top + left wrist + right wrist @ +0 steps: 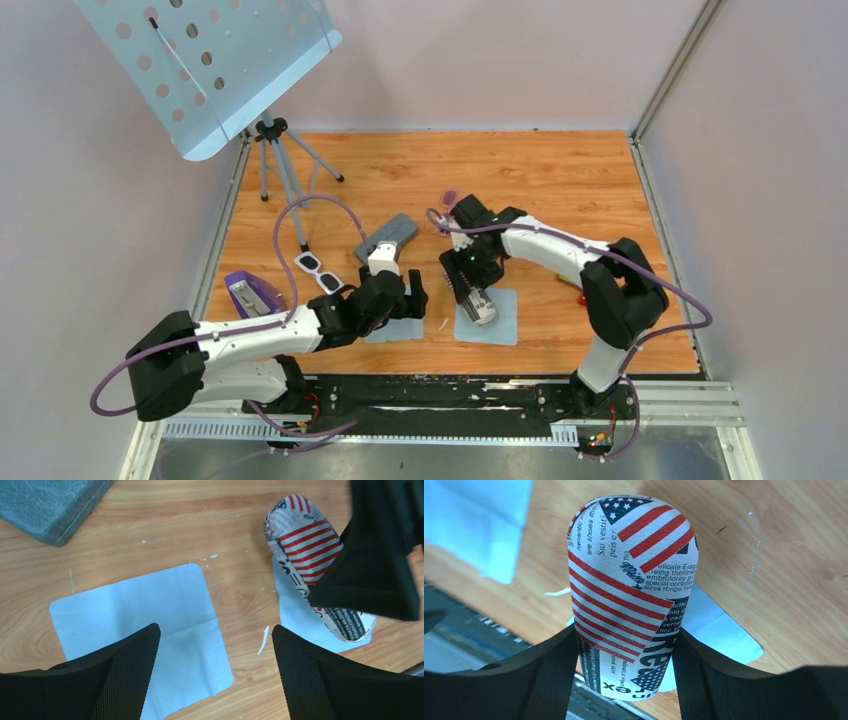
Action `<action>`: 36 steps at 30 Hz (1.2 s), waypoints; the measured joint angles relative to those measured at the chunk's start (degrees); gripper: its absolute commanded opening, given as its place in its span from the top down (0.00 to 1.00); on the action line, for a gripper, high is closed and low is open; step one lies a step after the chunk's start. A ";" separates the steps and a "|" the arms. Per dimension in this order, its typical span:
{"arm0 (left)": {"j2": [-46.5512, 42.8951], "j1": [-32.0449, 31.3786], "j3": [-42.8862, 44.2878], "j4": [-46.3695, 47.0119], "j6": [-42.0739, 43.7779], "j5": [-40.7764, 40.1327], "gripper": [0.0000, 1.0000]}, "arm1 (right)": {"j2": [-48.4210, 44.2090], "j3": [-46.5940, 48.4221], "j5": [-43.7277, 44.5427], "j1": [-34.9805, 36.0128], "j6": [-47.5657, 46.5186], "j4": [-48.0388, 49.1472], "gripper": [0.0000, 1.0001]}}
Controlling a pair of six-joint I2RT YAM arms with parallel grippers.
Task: Organize the sunglasses
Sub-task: Pick up the sunglasses case from the center of the board, then open the sunglasses case.
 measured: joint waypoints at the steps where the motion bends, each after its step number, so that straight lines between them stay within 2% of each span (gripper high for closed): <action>1: -0.35 0.00 -0.37 0.79 0.00 0.00 0.12 | -1.22 0.02 -3.34 -1.66 -1.11 0.02 1.00; 5: -5.25 0.00 -5.49 8.33 0.31 0.00 0.01 | -7.50 0.02 -16.70 -8.92 -4.74 0.44 1.00; 9: -8.70 0.00 -10.58 21.88 1.88 2.86 0.00 | -12.39 0.02 -31.82 -14.51 -8.41 0.83 1.00; 13: -6.36 0.00 -9.44 34.56 4.13 8.31 0.00 | -13.62 -0.33 -45.51 -17.20 -10.54 1.03 1.00; 18: -0.39 0.00 -7.13 49.09 3.67 14.12 0.02 | -15.13 -1.51 -56.33 -18.16 -12.11 1.57 1.00; 24: 5.22 0.00 -7.34 63.14 -0.70 17.66 0.12 | -18.36 -3.56 -63.91 -18.21 -13.14 2.43 1.00; 28: 8.07 0.13 -9.84 72.87 -5.11 18.99 0.23 | -19.50 -5.14 -66.93 -18.27 -13.33 2.49 1.00; 36: 11.52 1.09 -12.24 82.86 -9.88 22.34 0.46 | -22.69 -7.19 -68.74 -18.40 -12.02 4.72 1.00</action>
